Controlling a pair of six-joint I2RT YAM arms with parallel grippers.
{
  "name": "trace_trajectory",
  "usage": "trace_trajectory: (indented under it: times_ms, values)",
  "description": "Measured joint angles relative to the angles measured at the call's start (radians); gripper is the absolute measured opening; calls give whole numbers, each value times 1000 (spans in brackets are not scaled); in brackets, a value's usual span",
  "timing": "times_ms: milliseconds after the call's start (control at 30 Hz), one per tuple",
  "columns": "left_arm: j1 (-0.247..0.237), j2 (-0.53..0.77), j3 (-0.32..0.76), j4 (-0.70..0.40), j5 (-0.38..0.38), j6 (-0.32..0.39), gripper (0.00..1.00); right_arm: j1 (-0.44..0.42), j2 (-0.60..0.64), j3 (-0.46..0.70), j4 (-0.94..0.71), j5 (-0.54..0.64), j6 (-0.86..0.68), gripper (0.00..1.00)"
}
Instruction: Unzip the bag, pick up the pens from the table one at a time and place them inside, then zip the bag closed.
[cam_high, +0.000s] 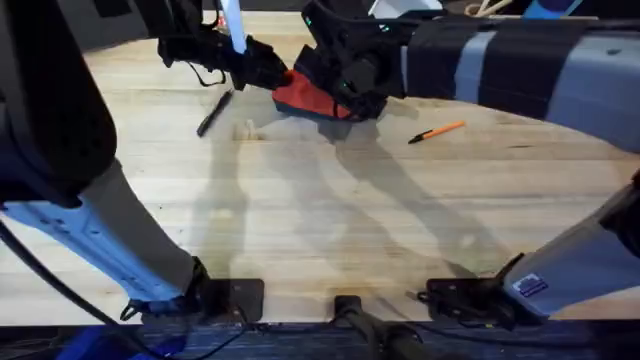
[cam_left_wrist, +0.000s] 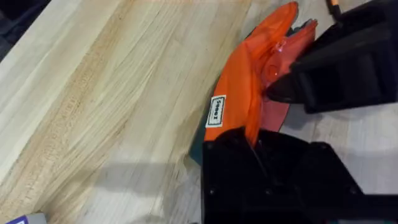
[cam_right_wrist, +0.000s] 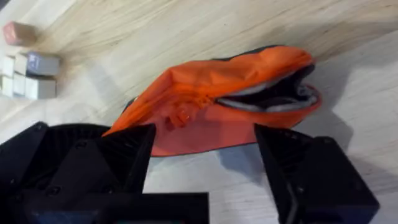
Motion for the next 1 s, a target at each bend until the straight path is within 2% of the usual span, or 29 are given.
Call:
trace_trajectory:
  times_ms: [433, 633, 767, 1000]
  values:
    - [0, 0, 0, 0, 2, 0, 41, -27, 12, 0, 54, 4, 11, 817]
    - [0, 0, 0, 0, 2, 0, 42, -27, 28, 0, 56, 19, 12, 633]
    - [0, 0, 0, 0, 2, 0, 41, -27, 28, 0, 57, 22, 12, 593]
    - [0, 0, 0, 0, 2, 0, 41, -31, 43, 0, 62, 26, 12, 408]
